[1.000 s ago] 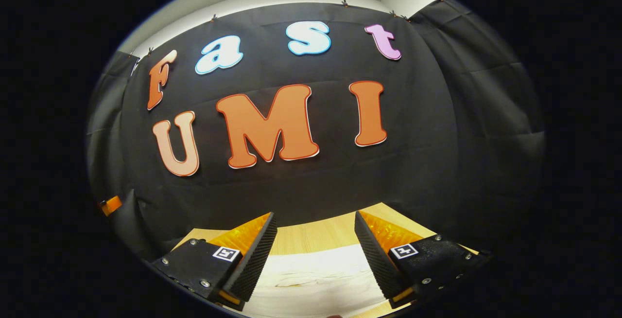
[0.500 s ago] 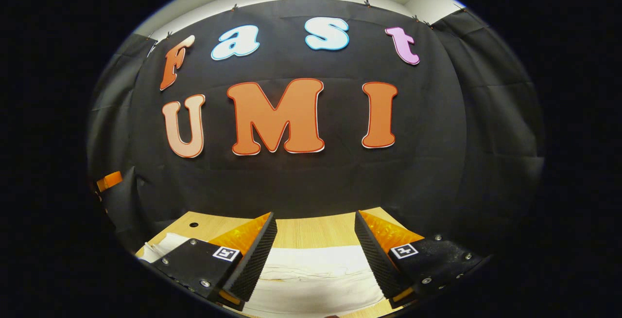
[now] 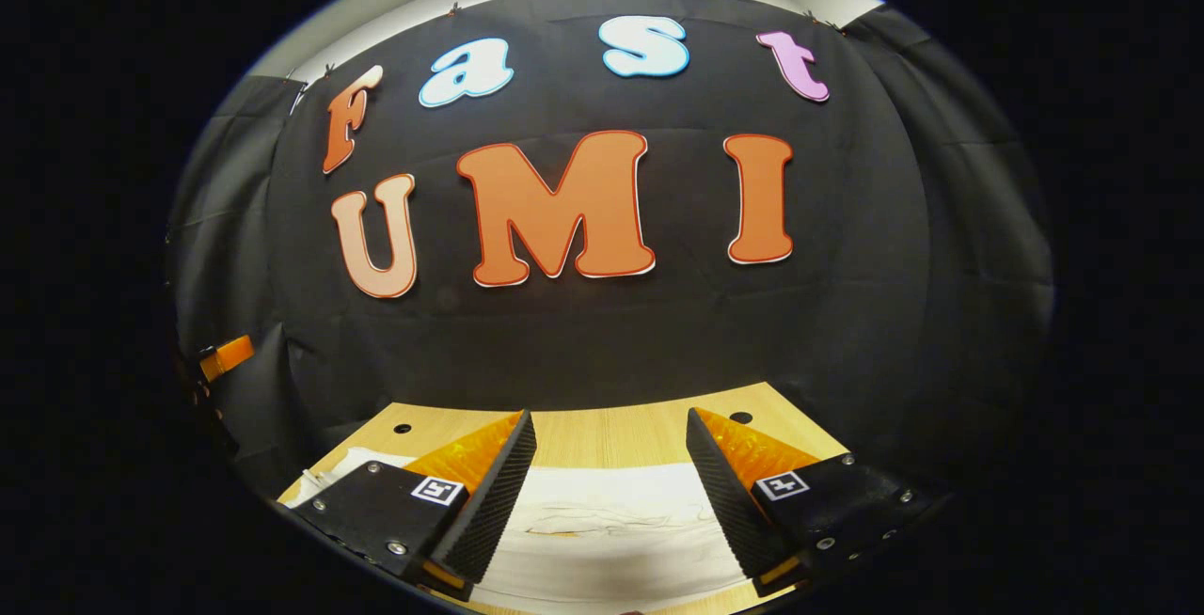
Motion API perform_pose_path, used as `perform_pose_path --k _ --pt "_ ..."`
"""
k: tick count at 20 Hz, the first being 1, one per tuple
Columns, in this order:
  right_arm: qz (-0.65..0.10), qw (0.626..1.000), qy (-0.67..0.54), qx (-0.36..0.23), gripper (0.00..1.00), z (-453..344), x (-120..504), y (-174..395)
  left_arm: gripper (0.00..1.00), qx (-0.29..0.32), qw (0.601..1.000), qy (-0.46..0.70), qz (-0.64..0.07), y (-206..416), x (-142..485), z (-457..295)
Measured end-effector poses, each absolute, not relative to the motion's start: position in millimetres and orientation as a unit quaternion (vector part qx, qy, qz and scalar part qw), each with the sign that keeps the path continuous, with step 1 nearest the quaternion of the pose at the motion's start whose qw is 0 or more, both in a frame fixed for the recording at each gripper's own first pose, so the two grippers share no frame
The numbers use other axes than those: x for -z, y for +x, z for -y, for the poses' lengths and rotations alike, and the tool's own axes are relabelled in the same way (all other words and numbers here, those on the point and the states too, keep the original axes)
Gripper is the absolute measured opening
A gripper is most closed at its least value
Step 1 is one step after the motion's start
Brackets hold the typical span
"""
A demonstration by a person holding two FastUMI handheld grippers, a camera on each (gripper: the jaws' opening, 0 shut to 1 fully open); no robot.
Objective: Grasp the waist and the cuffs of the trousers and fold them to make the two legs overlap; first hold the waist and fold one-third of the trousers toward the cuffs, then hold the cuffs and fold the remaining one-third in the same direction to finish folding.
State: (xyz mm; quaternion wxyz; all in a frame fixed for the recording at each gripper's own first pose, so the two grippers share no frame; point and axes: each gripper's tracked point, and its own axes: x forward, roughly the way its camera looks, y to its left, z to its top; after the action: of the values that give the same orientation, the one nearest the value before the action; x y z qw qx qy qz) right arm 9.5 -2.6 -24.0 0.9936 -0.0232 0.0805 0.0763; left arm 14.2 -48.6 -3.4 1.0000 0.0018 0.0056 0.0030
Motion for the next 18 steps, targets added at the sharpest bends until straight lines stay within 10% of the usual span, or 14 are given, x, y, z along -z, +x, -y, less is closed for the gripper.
perform_pose_path --k 18 --pt "-0.399 0.867 0.278 0.11 0.99 115 229 -48 0.98 -0.021 0.999 0.004 -0.036 33 34 13"
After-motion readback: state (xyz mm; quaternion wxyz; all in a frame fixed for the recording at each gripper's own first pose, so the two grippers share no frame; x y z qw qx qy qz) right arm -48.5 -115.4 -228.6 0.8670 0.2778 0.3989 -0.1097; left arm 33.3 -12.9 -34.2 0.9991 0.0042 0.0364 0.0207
